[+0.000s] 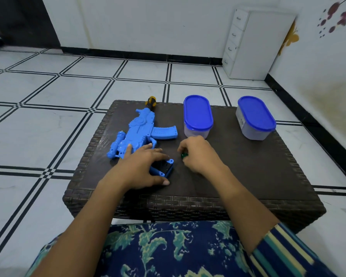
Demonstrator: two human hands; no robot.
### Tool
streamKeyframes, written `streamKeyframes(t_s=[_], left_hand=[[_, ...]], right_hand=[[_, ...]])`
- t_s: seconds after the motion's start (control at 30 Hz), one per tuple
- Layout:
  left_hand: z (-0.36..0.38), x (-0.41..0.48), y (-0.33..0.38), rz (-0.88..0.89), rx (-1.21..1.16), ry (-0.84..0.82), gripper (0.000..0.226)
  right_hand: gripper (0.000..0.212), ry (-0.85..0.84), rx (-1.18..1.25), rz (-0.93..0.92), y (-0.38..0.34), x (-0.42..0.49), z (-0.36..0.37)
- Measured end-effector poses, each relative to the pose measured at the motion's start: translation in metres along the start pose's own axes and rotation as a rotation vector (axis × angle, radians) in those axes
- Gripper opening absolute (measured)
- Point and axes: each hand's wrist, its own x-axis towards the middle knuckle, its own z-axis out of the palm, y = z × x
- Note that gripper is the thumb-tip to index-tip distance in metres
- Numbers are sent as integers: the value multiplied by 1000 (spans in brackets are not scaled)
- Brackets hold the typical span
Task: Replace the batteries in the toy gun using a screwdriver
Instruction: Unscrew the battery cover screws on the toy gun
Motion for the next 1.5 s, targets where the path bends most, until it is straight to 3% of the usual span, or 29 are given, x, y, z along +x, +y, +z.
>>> streamKeyframes(t_s=[0.23,0.4,0.67,0.8,1.0,1.13,1.23,1.3,1.37,1.5], left_hand=[[-1,-1,6,-18,31,27,73],[4,0,1,-8,83,-11,84],[3,6,-2,48,99,66,74],[0,9,2,164,-155,330,90],[-17,5,22,256,-679,600,63],[-23,3,26,181,-1122,649,60],[-26,0,33,163,-1416,655,66],[-27,-2,37,130,-1594,690,57],[-29,-4,38,86,-1775,711,42],[-25,-11,26,-51,-2062,682,31]], right_hand=[[32,-49,37,3,4,3,2],[37,-82,33,-12,2,1,-2],[49,-43,113,-23,5,-5,-7],[42,39,231,-57,7,-6,-7],[31,92,518,-7,6,-5,-3],[25,-177,1107,210,-8,-11,-1],[46,-416,1254,299,-15,-15,0],[60,-506,1322,351,-16,-13,5],[60,-515,1469,401,-16,-10,7],[39,-402,1658,485,-14,-7,4]])
